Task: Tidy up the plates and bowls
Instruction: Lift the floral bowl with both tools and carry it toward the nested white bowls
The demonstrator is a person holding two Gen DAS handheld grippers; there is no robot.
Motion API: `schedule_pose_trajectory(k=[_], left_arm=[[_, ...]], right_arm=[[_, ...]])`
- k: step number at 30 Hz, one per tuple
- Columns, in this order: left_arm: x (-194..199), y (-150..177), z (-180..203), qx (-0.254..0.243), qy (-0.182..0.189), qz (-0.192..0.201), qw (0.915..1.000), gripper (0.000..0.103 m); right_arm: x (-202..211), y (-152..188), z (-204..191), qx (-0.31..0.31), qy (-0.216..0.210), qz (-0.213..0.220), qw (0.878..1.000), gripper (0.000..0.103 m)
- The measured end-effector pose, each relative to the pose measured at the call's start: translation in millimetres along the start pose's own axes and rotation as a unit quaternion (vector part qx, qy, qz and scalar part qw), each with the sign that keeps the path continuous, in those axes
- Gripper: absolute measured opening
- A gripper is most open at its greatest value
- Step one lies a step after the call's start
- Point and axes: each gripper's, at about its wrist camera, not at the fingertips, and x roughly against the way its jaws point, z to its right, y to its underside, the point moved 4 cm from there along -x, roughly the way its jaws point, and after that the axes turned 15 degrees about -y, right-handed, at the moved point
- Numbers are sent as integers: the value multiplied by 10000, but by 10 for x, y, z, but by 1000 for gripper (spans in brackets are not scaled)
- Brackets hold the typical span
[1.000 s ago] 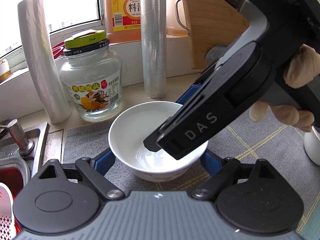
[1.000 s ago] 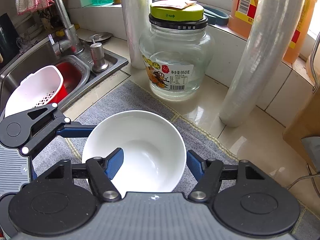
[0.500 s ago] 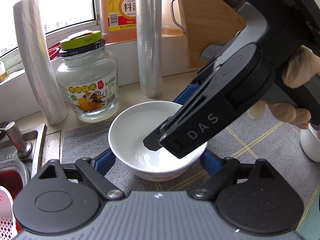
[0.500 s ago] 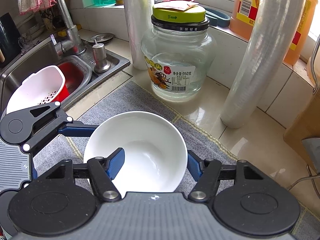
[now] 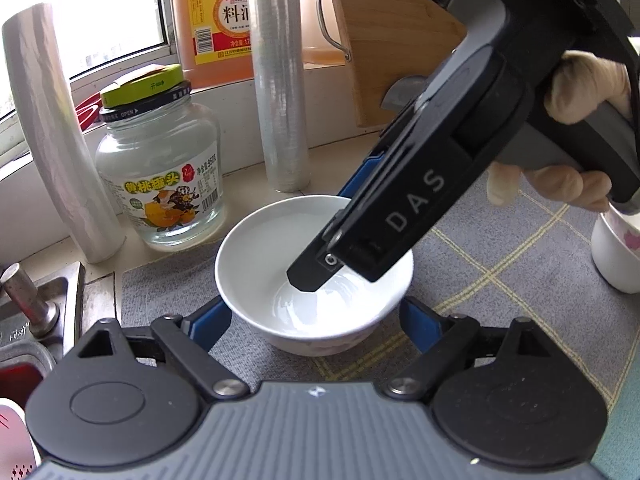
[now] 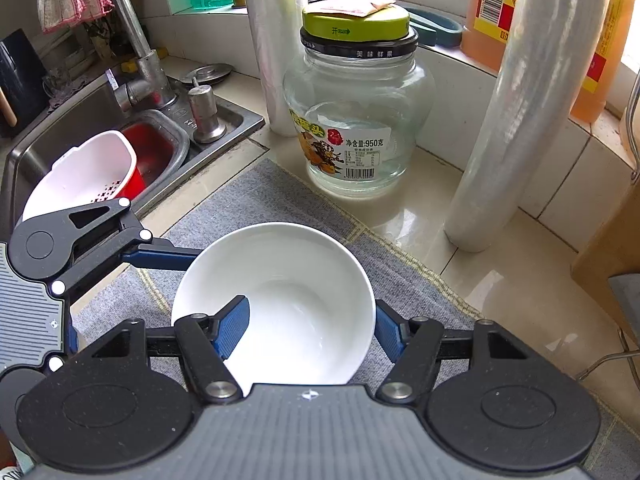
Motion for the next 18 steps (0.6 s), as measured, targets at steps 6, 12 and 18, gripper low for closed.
schedule_pose_trajectory(k=[6,12,18], left_arm=[[-38,-20,-10,-30,-5,25,10000,90],[-34,-21,-13,-21,18,14,10000,90],[26,-20,18,-62,23,-18,10000,90]], right_arm=[[12,-11,24,-160,-87,53,9998,72],[-9,-8,-12,-27,53,10,10000,72],[15,22,-80,82,150,-4,9999,72]])
